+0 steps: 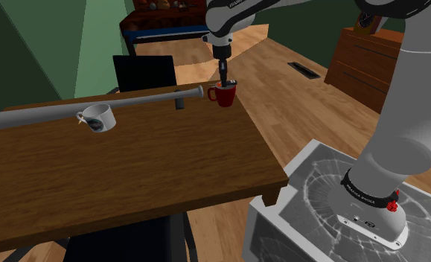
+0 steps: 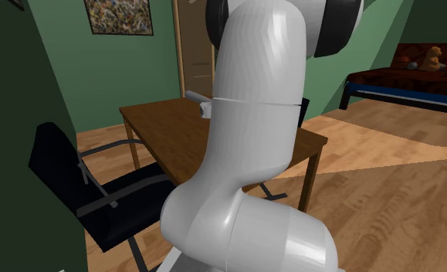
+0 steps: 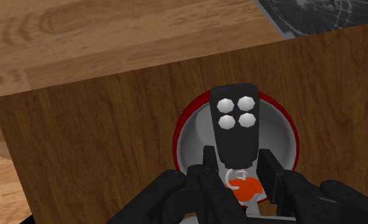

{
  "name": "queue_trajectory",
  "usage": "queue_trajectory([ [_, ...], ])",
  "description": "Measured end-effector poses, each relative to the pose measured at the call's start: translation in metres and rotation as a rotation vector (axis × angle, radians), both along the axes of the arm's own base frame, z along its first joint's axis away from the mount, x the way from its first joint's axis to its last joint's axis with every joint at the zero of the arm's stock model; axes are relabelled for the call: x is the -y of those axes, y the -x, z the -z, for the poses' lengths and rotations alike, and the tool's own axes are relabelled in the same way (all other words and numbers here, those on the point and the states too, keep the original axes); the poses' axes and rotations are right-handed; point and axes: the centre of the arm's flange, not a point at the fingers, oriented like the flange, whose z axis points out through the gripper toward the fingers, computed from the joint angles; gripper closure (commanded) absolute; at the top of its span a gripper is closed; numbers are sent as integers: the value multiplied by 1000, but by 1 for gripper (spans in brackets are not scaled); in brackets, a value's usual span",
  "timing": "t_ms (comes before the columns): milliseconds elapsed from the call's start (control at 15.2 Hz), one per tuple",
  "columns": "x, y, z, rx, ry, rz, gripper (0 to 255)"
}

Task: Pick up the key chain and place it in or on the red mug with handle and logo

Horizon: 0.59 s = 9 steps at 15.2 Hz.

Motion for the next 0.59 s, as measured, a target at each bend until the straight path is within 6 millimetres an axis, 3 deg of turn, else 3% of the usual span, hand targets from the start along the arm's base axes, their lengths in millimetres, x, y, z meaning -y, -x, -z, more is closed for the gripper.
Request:
queue_trajectory([
  [264, -1, 0, 0, 1, 0, 0, 255],
  [330, -1, 0, 0, 1, 0, -1, 0],
  [594, 0, 0, 3, -2, 0, 0, 0],
])
